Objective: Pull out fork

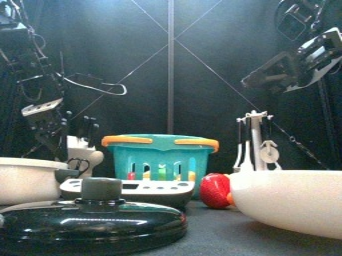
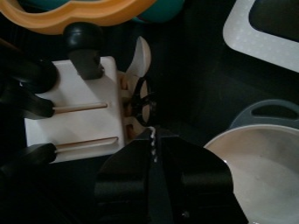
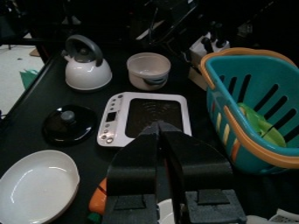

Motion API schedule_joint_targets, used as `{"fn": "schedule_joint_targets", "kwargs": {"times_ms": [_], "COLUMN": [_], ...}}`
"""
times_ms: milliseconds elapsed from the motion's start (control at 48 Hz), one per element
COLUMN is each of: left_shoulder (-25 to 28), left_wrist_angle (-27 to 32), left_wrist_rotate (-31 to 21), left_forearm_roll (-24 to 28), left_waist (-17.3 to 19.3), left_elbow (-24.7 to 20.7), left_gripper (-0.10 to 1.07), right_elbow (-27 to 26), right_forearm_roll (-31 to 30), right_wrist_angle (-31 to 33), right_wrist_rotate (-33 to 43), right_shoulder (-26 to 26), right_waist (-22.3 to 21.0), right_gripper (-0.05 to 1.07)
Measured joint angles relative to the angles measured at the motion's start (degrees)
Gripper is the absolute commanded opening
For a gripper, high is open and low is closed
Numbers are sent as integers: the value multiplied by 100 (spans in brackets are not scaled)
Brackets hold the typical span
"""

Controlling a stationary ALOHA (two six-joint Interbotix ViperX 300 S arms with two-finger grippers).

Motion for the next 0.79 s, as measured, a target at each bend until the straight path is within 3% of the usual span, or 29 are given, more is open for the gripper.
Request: {"fn": "schedule_joint_targets", "kwargs": {"times_ms": [396, 792], "left_shoulder": [-53, -325], "left_wrist_angle": [26, 457], "left_wrist_rotate": [18, 35], "left_forearm_roll": [-18, -26], "left_waist": [0, -360], "left_elbow": [-62, -255], "left_gripper": [50, 50], "right_elbow": [0, 0], "right_forearm_roll": [-18, -9], "right_wrist_angle": [0, 0], "right_wrist_rotate": [0, 0], "right_shoulder": [0, 0], "right_waist": [-26, -35], "right_gripper": [2, 2]}}
